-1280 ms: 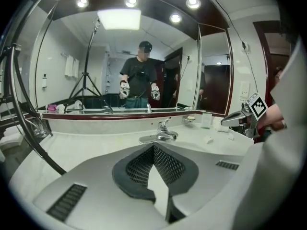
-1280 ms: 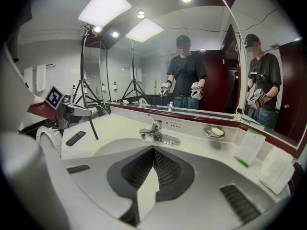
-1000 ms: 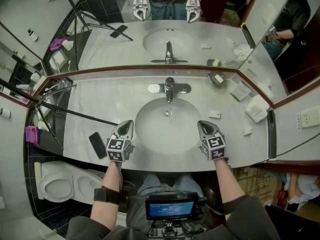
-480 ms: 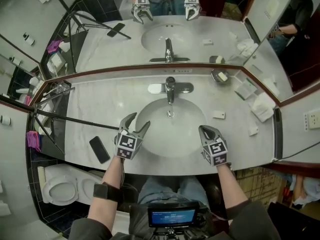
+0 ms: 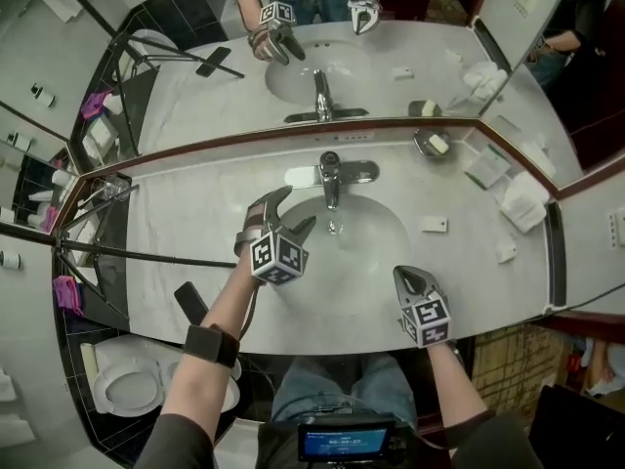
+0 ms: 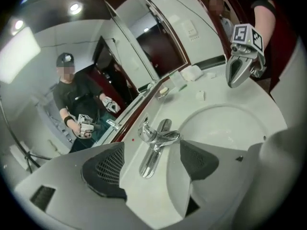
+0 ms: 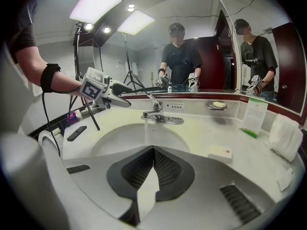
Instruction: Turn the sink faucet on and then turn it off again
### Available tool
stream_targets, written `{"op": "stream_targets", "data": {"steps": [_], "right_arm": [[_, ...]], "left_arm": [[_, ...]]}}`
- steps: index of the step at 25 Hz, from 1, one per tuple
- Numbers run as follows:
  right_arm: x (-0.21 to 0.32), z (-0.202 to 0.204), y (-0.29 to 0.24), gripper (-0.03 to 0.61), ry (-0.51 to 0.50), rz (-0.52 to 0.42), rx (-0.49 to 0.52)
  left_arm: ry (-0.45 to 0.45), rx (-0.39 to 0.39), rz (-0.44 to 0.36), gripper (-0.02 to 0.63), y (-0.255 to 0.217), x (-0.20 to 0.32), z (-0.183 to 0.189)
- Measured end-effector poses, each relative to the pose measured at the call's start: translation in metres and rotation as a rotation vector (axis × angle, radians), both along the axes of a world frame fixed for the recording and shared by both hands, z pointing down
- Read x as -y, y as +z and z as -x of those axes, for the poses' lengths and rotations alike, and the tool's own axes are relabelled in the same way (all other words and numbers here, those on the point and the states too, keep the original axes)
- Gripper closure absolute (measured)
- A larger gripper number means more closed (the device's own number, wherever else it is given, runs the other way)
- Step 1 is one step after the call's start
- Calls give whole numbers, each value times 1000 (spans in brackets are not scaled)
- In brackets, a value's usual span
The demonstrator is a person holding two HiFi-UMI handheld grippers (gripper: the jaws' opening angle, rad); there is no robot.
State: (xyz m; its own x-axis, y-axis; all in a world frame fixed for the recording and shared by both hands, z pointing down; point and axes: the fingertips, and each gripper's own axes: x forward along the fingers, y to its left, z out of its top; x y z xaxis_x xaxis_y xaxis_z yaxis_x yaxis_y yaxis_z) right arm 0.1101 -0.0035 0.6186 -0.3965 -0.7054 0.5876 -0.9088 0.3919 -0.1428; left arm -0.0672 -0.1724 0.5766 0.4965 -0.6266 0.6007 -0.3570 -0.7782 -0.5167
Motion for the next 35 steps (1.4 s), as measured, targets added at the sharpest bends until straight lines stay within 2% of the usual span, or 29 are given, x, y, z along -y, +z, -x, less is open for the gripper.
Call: {"op": "stream_targets", "data": {"steps": [5, 8, 14, 17, 24, 27, 35], "right_arm": [[-9, -6, 15, 560, 37, 7, 4], [-13, -9, 17, 561, 55, 13, 13], [-22, -23, 20, 561, 89, 22, 22], [-25, -30, 20, 561, 99, 29, 25], [-29, -31, 23, 561, 103, 29, 21], [-30, -31, 25, 561, 101, 27, 20], [-30, -24, 25, 561, 97, 32, 26]], "left_arm": [[70, 114, -75, 249, 5, 24, -45], [86, 143, -83, 265, 13, 36, -62], [79, 192, -90, 354, 23, 47, -75], [62, 196, -119, 380, 25, 50, -76], [40, 191, -150, 390, 25, 50, -76], [29, 183, -156, 427, 25, 50, -77], [9, 186, -181, 430, 26, 48, -76]]}}
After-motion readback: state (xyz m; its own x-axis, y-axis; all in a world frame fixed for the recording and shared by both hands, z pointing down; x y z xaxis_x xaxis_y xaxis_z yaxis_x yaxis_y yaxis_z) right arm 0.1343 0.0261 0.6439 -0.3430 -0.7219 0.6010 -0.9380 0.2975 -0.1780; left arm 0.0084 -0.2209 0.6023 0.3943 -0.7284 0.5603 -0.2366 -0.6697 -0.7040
